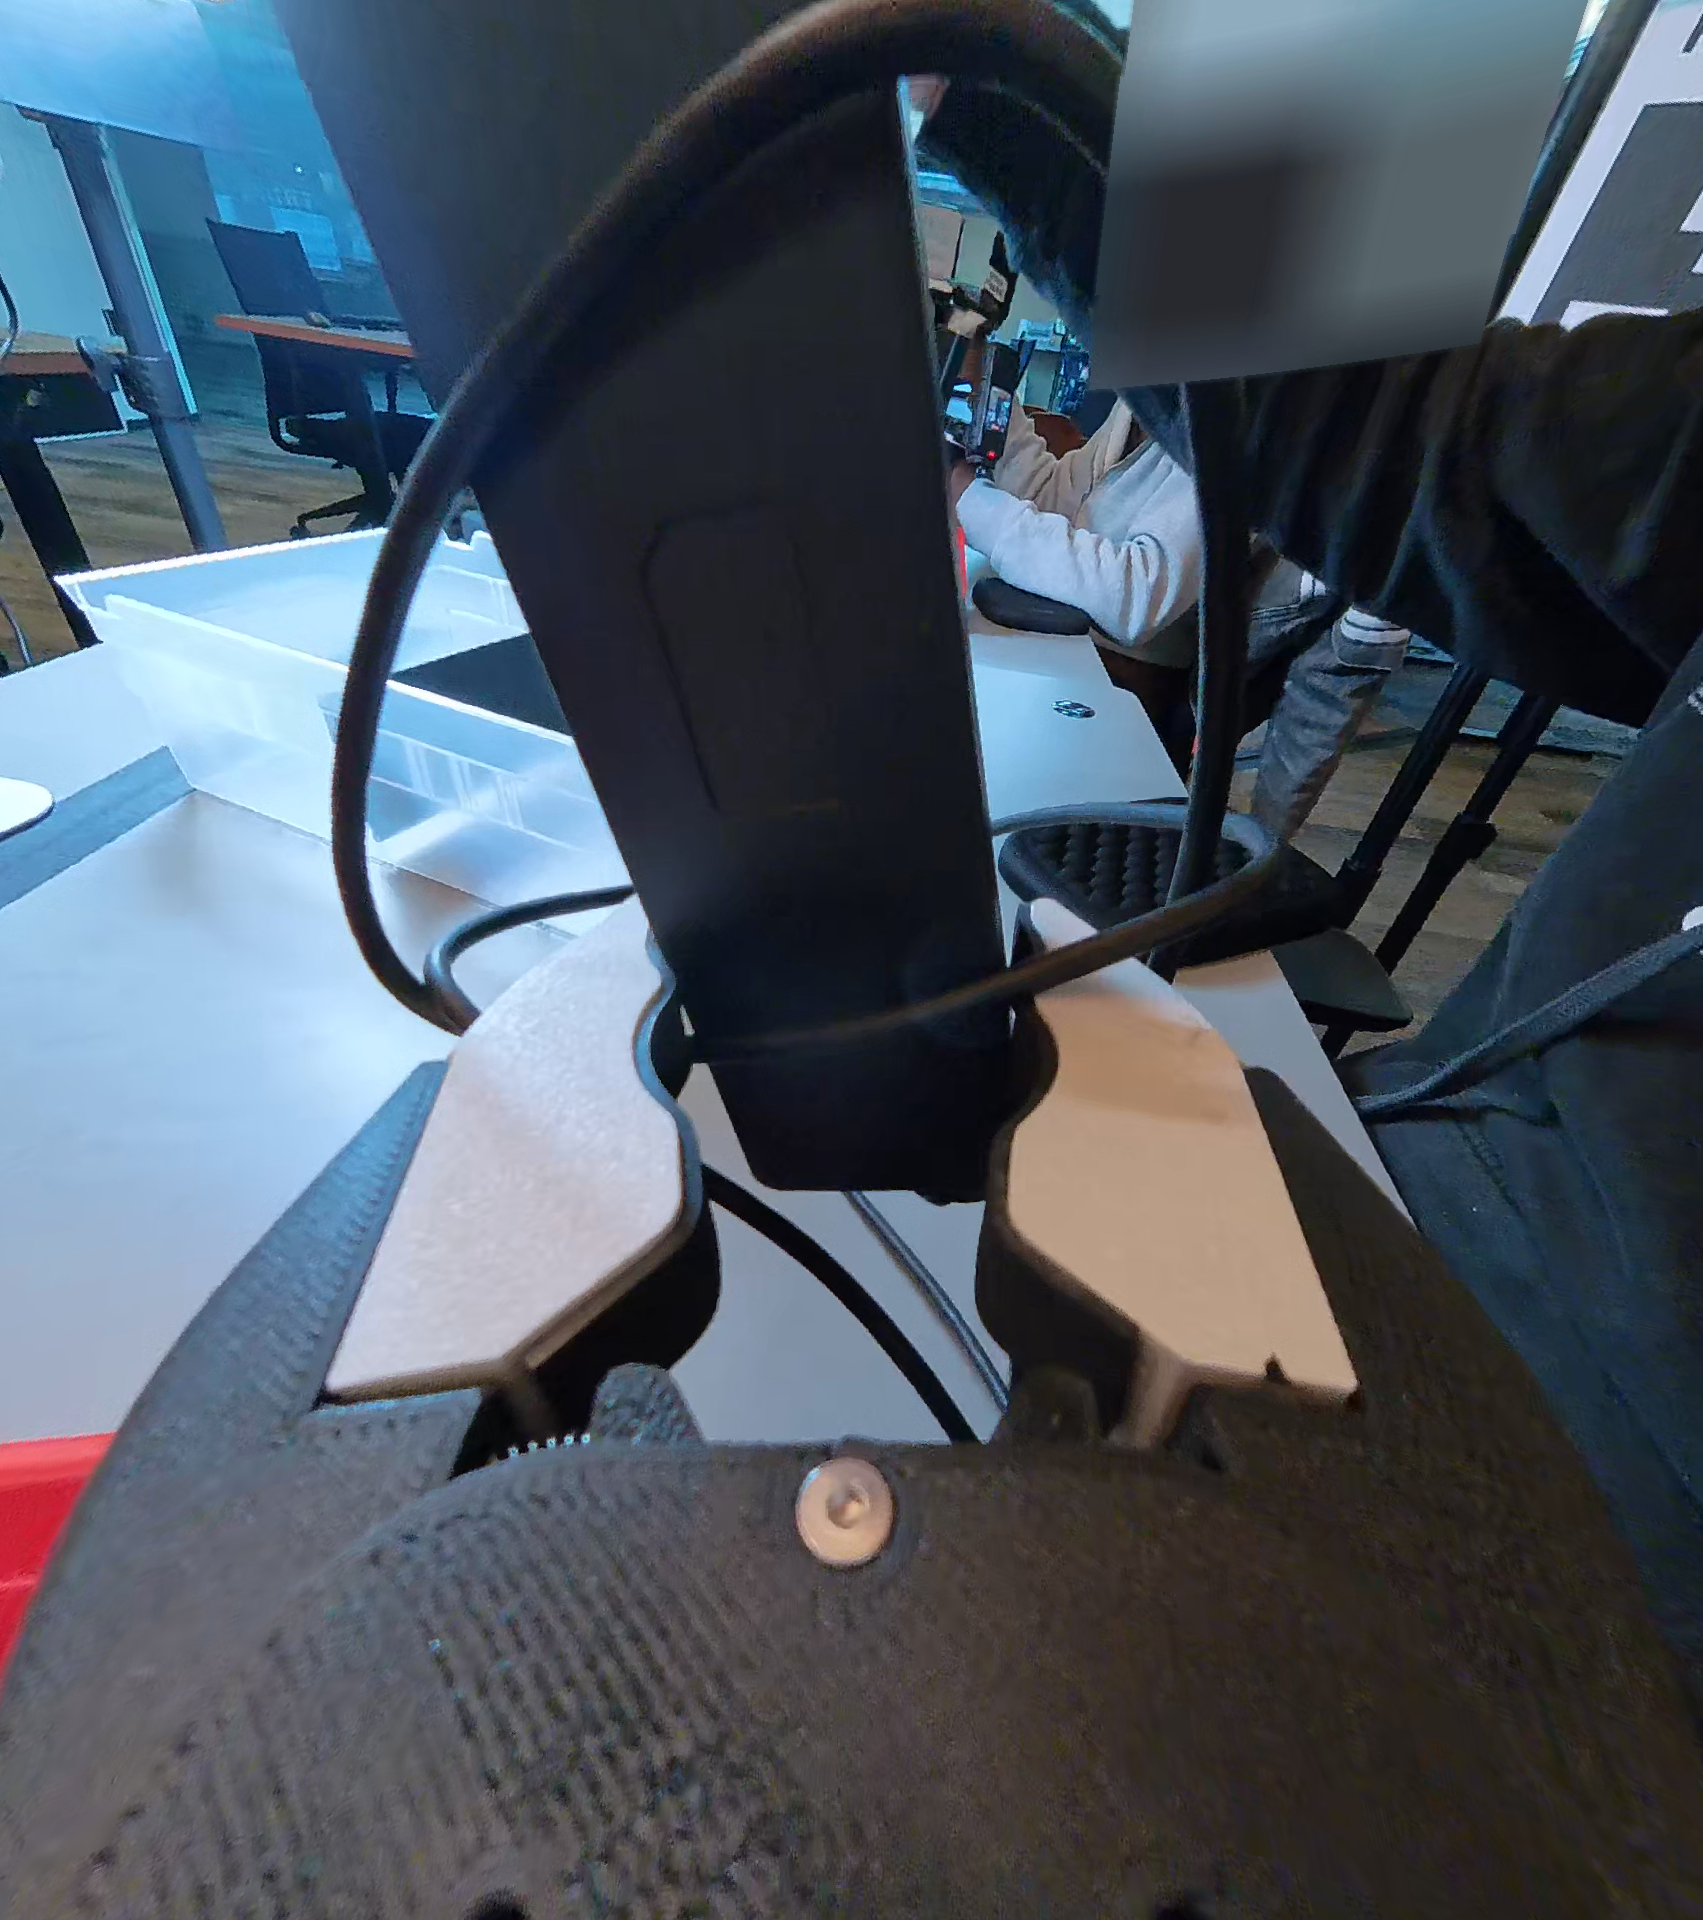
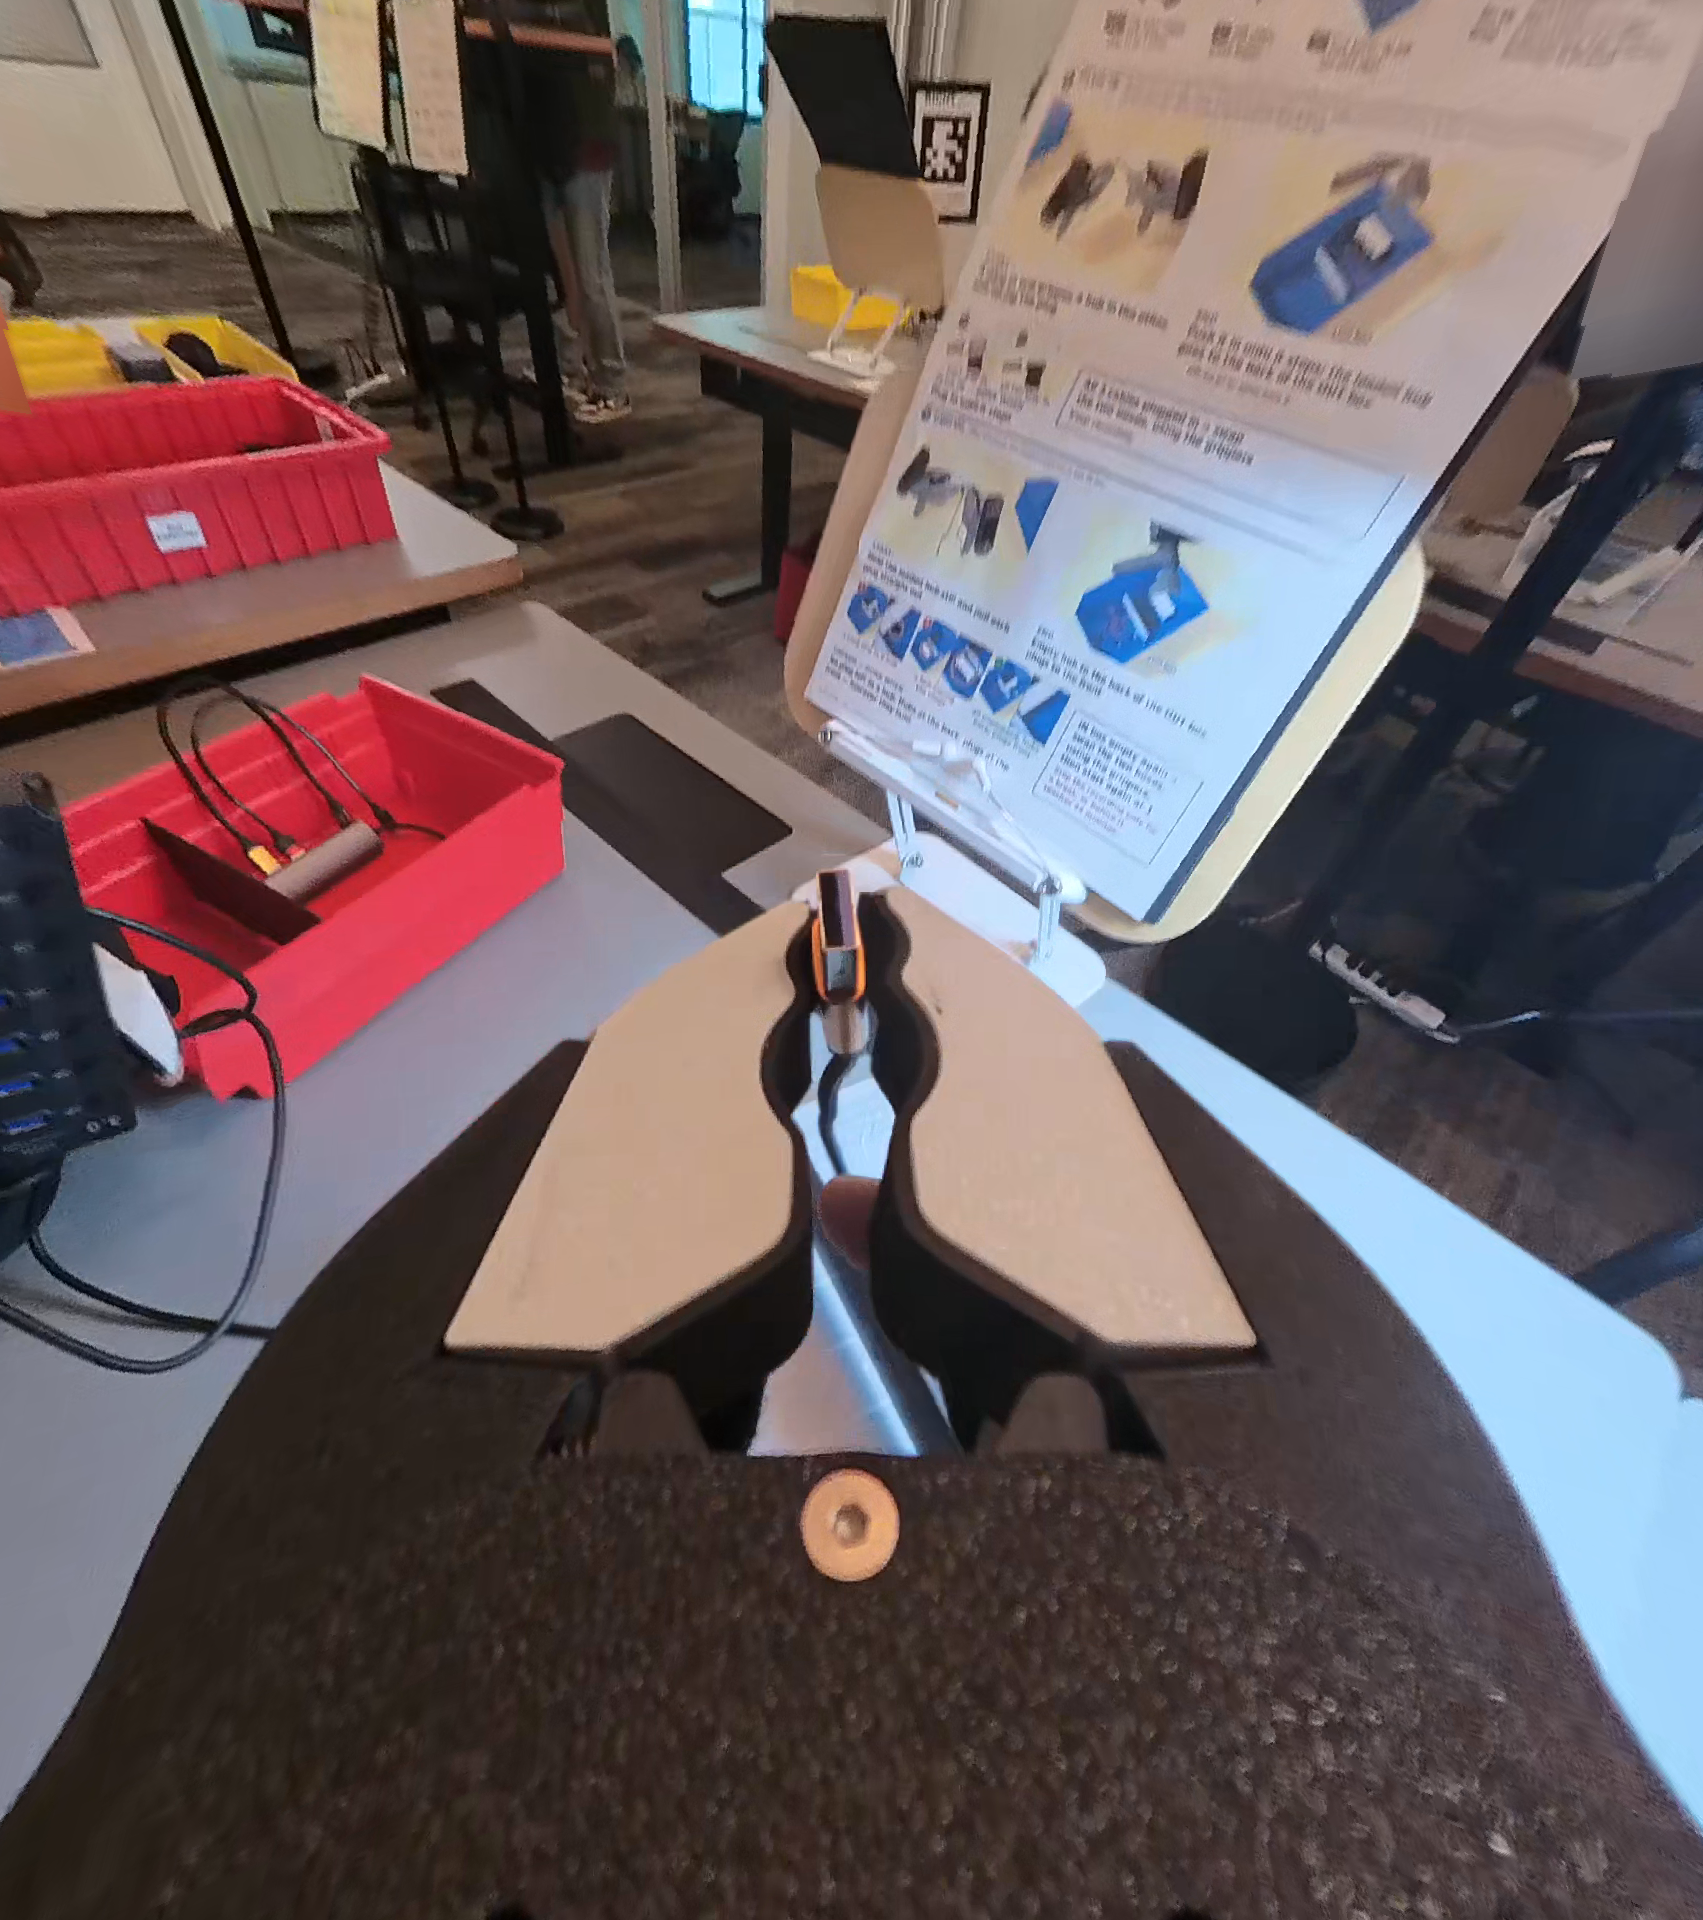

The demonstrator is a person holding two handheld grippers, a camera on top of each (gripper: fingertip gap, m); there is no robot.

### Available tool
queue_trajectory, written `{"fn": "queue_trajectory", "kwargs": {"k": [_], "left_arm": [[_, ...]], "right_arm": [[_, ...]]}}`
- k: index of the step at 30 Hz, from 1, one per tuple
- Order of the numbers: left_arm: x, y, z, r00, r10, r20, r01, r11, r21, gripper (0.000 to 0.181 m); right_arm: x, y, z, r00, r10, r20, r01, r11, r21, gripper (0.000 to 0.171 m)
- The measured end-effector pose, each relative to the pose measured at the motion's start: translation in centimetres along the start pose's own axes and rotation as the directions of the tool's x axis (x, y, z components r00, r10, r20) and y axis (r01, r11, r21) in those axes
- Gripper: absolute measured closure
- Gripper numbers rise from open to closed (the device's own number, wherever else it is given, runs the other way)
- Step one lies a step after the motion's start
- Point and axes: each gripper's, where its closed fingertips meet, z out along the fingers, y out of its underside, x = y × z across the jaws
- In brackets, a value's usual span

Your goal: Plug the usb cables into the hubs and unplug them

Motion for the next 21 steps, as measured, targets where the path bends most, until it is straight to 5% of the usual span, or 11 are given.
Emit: {"fn": "queue_trajectory", "kwargs": {"k": [7,13,21], "left_arm": [[0.2,0.3,0.2,1.000,0.005,-0.007,-0.005,1.000,-0.015,0.121],[0.1,0.4,0.2,1.000,0.000,-0.003,0.000,1.000,-0.015,0.121],[0.0,0.9,0.5,1.000,-0.003,0.001,0.003,0.999,-0.035,0.121]], "right_arm": [[-0.8,7.4,3.4,0.999,0.020,0.026,-0.016,0.992,-0.123,0.165],[-0.9,14.3,6.1,0.988,-0.070,-0.139,0.038,0.973,-0.226,0.165],[-2.5,18.2,8.2,0.970,-0.141,-0.197,0.083,0.958,-0.274,0.165]]}}
